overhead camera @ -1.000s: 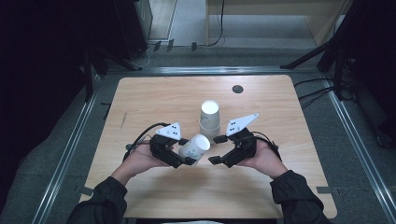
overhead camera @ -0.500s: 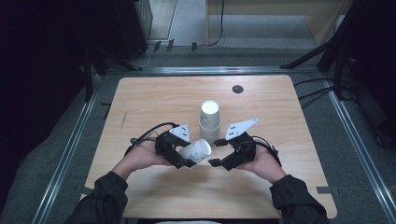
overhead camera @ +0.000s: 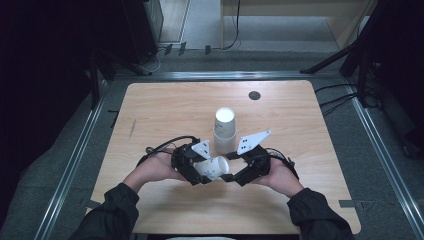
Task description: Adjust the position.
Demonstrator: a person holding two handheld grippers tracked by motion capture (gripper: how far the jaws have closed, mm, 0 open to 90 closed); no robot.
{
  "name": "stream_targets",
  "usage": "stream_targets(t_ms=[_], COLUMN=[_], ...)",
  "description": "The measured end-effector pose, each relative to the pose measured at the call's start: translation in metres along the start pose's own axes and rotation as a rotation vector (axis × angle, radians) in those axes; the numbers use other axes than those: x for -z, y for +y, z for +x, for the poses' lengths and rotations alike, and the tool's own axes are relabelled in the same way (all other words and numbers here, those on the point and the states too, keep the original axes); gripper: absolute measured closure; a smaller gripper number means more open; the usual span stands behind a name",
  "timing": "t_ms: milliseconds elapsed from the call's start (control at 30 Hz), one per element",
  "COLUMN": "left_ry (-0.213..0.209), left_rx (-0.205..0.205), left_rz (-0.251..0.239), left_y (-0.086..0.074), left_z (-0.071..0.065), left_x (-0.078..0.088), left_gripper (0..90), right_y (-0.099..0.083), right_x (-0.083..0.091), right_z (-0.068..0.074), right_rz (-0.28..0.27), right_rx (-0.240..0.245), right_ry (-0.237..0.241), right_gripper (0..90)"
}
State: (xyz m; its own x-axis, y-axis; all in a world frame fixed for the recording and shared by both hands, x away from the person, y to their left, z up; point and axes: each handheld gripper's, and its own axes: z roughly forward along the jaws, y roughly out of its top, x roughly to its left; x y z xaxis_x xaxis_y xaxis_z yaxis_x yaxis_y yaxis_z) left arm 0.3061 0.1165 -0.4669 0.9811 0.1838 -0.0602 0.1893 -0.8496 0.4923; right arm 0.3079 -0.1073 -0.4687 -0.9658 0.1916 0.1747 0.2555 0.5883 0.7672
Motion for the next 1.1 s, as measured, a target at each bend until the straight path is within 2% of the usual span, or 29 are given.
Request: stream_targets(t_ms=[67, 233, 467, 600, 667, 733, 800, 833, 900, 967, 1000, 1033, 1067, 1100], left_ry=[-0.018, -0.029, -0.040, -0.063, -0.061, -0.040, -0.036, -0.040, -0.035, -0.027, -0.027, -0.041, -0.041, -0.050], left_rx=[-0.018, -0.025, -0.042, -0.034, -0.012, 0.010, 0.025, 0.043, 0.051, 0.066, 0.066, 0.092, 0.092, 0.103], left_rz=[-0.005, -0.004, 0.012, -0.008, -0.030, -0.048, -0.076, -0.108, -0.120, -0.161, -0.161, -0.216, -0.216, -0.253], left_y=[0.002, 0.005, 0.005, 0.002, 0.001, 0.000, -0.001, -0.003, -0.004, -0.006, -0.006, -0.008, -0.008, -0.010], left_z=[-0.003, -0.006, -0.007, -0.005, -0.003, -0.002, 0.001, 0.003, 0.004, 0.006, 0.006, 0.007, 0.007, 0.008], left_x=[-0.001, -0.002, -0.005, -0.006, -0.006, -0.004, 0.000, 0.004, 0.007, 0.013, 0.013, 0.017, 0.017, 0.020], left_gripper=[28.7, 28.7, 28.6, 26.1, 23.0, 11.7, 11.8, 11.4, 11.3, 11.1, 11.1, 11.1, 11.1, 11.1], right_y=[0.001, 0.002, 0.002, 0.001, 0.001, 0.001, 0.001, 0.001, 0.001, 0.000, 0.000, 0.000, 0.000, 0.000], right_x=[-0.004, -0.010, -0.017, -0.016, -0.015, -0.012, -0.007, -0.001, 0.002, 0.011, 0.014, 0.017, 0.020, 0.022], right_z=[0.001, 0.004, 0.008, 0.005, 0.005, 0.004, 0.002, -0.001, -0.001, -0.004, -0.004, -0.005, -0.006, -0.006], right_rz=[0.001, 0.015, 0.056, 0.057, 0.056, 0.049, 0.031, 0.002, -0.007, -0.047, -0.063, -0.084, -0.098, -0.110], right_rx=[0.009, 0.033, 0.062, 0.044, 0.040, 0.038, 0.027, 0.025, 0.018, 0.011, 0.013, 0.013, 0.012, 0.014], right_ry=[0.008, 0.023, 0.039, 0.056, 0.056, 0.049, 0.048, 0.039, 0.040, 0.038, 0.038, 0.042, 0.043, 0.039], right_gripper=[24.6, 25.6, 34.2, 34.7, 35.1, 35.2, 35.2, 35.2, 35.2, 35.2, 35.2, 35.2, 35.1, 35.1])
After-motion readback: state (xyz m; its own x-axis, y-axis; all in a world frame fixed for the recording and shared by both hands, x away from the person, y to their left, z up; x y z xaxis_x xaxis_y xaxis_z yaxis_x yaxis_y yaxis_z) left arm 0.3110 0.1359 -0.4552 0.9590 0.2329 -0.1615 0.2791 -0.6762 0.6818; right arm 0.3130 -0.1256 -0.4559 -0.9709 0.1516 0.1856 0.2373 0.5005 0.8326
